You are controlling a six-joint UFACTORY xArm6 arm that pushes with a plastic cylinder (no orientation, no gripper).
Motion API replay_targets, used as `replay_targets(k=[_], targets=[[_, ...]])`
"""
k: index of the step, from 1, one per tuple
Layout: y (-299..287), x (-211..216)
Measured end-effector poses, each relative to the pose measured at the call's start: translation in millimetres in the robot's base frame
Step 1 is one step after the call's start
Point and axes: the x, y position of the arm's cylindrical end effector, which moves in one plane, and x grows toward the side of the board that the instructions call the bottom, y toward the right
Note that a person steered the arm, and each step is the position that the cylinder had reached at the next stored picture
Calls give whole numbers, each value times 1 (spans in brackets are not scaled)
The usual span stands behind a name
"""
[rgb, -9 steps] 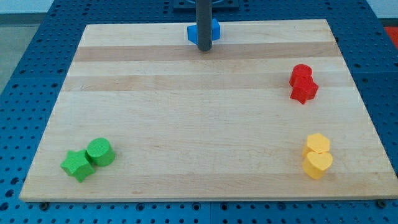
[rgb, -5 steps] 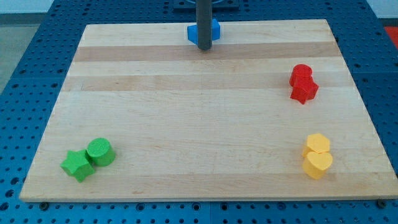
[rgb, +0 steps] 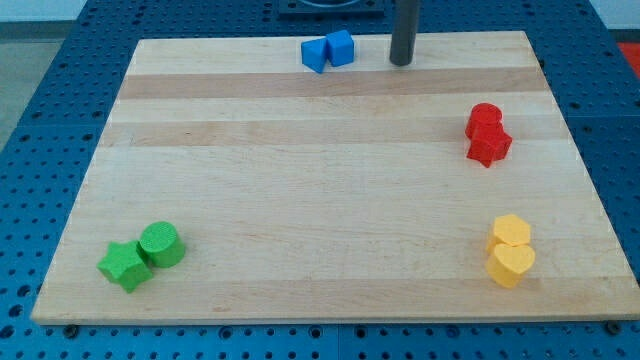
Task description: Move the blue cube along with blue triangle towards top left
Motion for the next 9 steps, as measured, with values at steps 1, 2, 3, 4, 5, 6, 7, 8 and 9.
replay_targets(k=[1,2,3,4,5,6,7,8,9], targets=[[3,-27],[-2,-27],[-57,-19],[-100,-10],[-103,-10],[-120,-10],[-143,-9],[-154,-2],[-155,-1]])
